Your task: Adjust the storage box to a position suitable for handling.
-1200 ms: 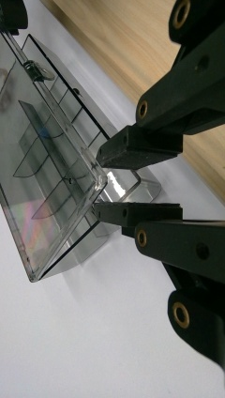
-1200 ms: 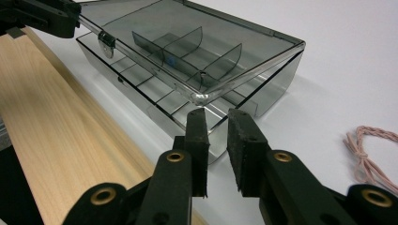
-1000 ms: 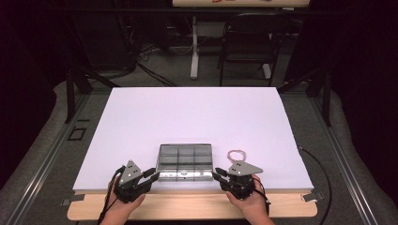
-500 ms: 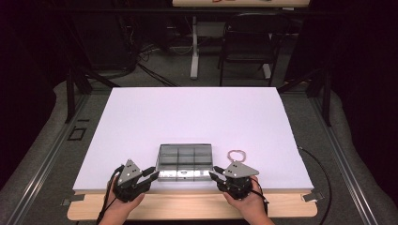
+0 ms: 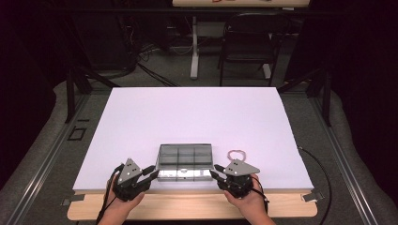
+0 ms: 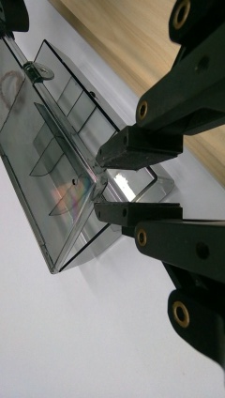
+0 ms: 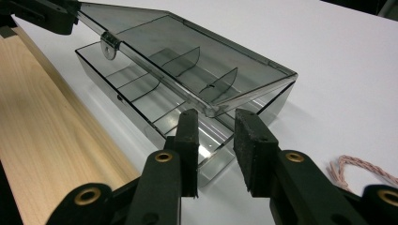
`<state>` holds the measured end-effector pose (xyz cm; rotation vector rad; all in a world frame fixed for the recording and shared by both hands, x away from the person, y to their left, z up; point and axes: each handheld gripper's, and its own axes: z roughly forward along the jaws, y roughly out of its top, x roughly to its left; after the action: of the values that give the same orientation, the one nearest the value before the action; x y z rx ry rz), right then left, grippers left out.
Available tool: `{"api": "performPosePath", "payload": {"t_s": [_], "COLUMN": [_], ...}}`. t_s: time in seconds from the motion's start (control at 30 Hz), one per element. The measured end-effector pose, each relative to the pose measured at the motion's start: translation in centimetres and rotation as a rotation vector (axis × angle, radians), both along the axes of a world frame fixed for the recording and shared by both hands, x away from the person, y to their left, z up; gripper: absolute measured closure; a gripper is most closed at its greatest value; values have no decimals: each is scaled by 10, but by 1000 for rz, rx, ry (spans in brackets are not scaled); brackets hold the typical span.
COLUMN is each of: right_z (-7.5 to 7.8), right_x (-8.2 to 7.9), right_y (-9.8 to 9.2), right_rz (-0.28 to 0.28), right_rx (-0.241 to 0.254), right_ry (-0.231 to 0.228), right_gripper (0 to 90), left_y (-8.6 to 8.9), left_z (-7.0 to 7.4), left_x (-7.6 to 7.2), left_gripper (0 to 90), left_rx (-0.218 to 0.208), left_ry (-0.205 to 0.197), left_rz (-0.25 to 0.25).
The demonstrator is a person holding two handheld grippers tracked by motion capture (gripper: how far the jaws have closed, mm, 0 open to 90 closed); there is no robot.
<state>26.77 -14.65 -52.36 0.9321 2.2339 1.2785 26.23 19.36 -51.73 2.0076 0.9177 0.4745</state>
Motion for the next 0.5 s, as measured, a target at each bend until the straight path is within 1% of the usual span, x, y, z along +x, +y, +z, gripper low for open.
{"api": "performPosePath", "payload": {"t_s": [0.07, 0.17, 0.2, 0.23, 0.3, 0.4, 0.43, 0.5], "right_z": [1, 4, 5, 6, 7, 7, 8, 9], "right_x": [2, 2, 1, 1, 2, 3, 3, 4], "right_y": [0, 3, 6, 6, 5, 5, 4, 4], "right_rz": [-7, 0, -5, -4, -7, -9, -11, -12], "right_rx": [7, 3, -15, -17, -9, -2, -1, 6], "right_ry": [-3, -17, -43, -45, -40, -29, -28, -25], "right_gripper": [714, 704, 698, 698, 698, 704, 705, 705], "left_y": [0, 1, 1, 1, 1, 1, 1, 1], "left_z": [0, 3, 3, 5, 6, 7, 8, 8], "left_x": [0, 1, 2, 2, 2, 3, 3, 4], "left_gripper": [731, 735, 735, 735, 734, 734, 734, 735], "left_rx": [-9, -4, -7, 1, -6, 1, -10, -13], "left_ry": [-2, -7, -8, -6, -8, -3, -5, -6], "left_rz": [3, 3, 2, 0, 2, 0, 1, 2]}}
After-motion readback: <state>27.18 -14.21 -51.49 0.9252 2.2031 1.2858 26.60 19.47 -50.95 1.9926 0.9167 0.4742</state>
